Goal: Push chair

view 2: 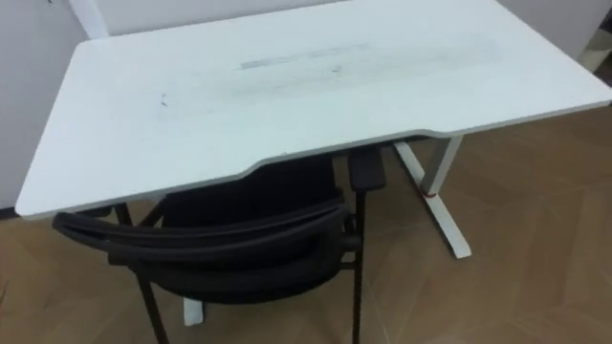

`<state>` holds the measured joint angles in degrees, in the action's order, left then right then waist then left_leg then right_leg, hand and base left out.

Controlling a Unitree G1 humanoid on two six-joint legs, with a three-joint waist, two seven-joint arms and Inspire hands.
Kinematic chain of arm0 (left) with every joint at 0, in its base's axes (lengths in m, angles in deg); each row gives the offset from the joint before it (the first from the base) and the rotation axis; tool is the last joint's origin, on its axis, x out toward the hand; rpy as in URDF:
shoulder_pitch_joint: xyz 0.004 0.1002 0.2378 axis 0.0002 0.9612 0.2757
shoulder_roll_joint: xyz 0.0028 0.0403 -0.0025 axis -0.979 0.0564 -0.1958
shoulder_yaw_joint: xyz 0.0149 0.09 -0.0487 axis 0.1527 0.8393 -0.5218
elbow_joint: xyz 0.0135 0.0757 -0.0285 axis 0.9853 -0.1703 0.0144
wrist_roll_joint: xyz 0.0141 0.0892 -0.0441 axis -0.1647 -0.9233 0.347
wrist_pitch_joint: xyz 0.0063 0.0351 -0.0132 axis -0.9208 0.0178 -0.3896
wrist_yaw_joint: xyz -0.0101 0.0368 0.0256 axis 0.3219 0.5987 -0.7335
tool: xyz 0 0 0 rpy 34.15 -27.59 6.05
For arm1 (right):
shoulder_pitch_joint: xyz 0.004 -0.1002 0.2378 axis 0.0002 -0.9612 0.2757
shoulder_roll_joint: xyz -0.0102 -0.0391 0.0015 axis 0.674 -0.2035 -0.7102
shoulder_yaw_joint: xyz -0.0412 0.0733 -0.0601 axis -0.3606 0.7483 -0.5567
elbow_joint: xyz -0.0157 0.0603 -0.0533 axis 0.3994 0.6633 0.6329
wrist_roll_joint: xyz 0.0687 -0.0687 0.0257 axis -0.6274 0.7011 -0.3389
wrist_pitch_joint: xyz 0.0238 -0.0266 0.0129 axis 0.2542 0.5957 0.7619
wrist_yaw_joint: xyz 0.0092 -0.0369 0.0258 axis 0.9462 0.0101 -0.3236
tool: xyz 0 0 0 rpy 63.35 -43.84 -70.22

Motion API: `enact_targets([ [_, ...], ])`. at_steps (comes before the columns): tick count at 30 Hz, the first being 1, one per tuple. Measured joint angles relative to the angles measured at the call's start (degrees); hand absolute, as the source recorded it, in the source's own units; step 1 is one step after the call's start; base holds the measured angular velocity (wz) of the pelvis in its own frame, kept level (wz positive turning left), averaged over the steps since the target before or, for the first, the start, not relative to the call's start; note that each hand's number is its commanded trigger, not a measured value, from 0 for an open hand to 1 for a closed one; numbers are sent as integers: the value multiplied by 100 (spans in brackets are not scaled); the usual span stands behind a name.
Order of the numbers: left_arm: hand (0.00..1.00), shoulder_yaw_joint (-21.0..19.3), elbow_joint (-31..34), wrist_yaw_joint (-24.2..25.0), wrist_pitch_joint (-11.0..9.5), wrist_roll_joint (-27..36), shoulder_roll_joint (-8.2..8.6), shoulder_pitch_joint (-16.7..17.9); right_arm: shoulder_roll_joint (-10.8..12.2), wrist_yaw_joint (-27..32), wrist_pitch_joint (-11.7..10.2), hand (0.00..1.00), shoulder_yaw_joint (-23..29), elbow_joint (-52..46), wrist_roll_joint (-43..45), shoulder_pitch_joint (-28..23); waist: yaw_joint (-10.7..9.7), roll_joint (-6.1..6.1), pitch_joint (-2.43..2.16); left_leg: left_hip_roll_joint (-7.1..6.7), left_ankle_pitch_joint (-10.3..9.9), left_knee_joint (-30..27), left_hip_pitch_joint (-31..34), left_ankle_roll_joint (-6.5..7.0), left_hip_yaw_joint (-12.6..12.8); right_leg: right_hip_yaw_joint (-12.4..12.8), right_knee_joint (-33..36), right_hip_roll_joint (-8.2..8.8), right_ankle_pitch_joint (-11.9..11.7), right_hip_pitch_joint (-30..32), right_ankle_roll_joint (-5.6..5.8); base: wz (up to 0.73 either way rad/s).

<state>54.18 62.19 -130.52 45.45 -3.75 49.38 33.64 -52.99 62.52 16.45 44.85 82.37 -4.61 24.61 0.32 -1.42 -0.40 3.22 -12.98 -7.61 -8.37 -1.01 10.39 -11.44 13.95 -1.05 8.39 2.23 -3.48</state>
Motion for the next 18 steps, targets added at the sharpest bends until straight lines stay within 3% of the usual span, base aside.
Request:
enact_targets([
  [5,0,196,-1299,156,13,482,62,347,31,-582,72,0,-57,1692,-1256,-181,-6,80,14,3,-29,9,10,1,-87,-18,-23,-8,4,-25,-4,3],
  [7,0,354,-2474,571,102,543,76,352,36,-1115,219,0,-126,2699,-1598,-159,8,50,13,5,-62,1,-39,13,-104,-28,-27,-11,4,-105,10,2],
  [8,0,358,-2710,701,143,545,86,355,38,-1257,227,0,-178,2967,-1669,-161,5,52,14,4,-75,-11,-38,17,-119,-40,-28,-8,8,-113,17,8],
  [11,0,371,-3671,1457,390,629,92,374,41,-2059,463,0,-344,4328,-1834,-105,-4,63,8,11,-96,-9,-43,37,-170,-80,-49,8,30,-146,50,7],
  [13,0,394,-4370,2117,657,621,90,375,41,-2624,735,0,-458,5068,-1811,-7,-22,32,10,11,-120,-5,-89,52,-158,-75,-64,10,41,-196,70,0],
  [16,0,563,-4652,2891,1068,487,88,337,42,-3204,1080,0,-718,5516,-1686,81,-89,23,10,7,-131,-14,-90,66,-171,-87,-108,14,28,-228,92,2],
  [18,0,690,-4703,3223,1264,339,86,292,42,-3440,1192,0,-742,5676,-1645,241,-173,20,11,-2,-135,-18,-99,73,-177,-97,-120,18,24,-248,100,0],
])
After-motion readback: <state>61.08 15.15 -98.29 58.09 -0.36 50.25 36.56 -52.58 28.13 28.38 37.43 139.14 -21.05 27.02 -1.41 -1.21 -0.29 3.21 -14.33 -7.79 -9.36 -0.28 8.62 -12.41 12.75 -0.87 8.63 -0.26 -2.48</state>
